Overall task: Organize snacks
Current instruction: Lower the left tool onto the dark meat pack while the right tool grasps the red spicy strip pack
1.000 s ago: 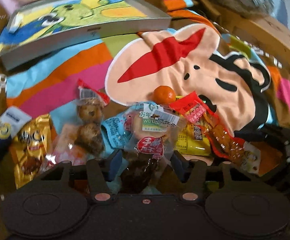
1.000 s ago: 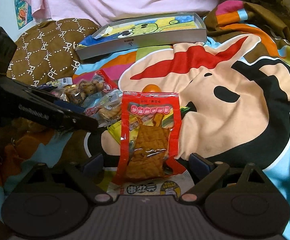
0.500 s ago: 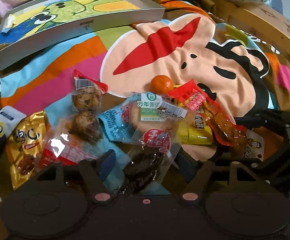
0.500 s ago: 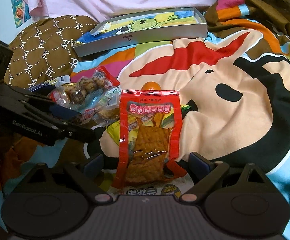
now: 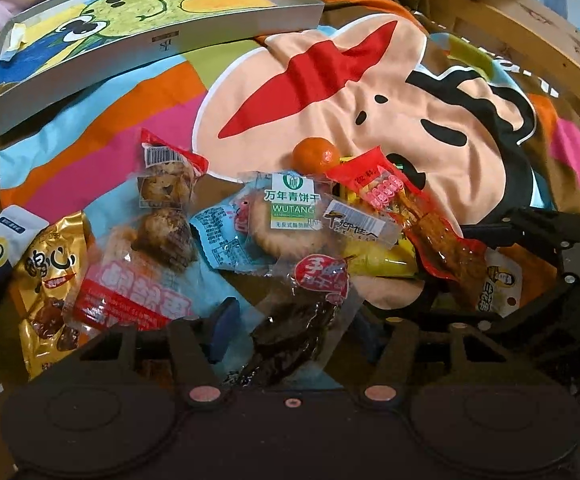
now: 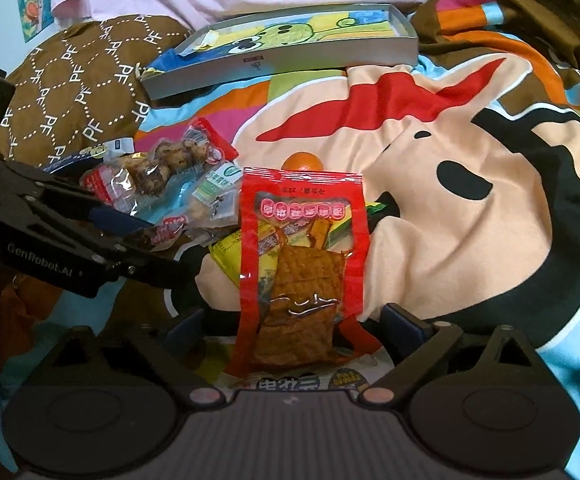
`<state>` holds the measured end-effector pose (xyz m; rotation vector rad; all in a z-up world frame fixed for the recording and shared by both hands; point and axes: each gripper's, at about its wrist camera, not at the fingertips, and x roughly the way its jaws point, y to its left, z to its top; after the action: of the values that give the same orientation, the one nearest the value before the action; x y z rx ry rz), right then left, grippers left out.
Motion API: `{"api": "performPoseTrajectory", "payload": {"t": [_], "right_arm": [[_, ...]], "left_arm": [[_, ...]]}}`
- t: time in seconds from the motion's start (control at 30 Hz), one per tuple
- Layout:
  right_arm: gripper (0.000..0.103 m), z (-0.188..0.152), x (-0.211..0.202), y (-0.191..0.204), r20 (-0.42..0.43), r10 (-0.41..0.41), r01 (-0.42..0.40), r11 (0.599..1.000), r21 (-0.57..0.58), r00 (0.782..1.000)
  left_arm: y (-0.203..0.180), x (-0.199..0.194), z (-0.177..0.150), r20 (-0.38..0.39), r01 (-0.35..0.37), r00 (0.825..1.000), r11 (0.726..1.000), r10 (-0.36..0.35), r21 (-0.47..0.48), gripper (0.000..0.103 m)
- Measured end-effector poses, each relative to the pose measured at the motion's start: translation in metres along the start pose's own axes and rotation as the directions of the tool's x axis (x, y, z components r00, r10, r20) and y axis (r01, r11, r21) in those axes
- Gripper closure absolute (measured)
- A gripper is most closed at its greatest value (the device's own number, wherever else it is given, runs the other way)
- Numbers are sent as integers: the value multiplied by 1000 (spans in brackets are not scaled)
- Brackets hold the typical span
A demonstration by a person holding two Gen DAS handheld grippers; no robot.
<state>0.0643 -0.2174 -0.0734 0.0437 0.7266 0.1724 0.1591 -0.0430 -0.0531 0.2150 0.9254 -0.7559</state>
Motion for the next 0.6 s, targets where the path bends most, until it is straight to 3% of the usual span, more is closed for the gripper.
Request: {"api": "performPoseTrajectory", "payload": {"t": [0.23, 0.6], "right_arm": [[33, -3, -4, 1, 20, -46, 46, 999, 20, 999], [44, -8, -11, 14, 51, -90, 93, 993, -71, 995]], "left_arm": [[-9, -3, -1, 5, -44, 999, 999, 44, 14, 44], [-9, -8, 0, 38, -64, 997, 998, 64, -7, 48]]}}
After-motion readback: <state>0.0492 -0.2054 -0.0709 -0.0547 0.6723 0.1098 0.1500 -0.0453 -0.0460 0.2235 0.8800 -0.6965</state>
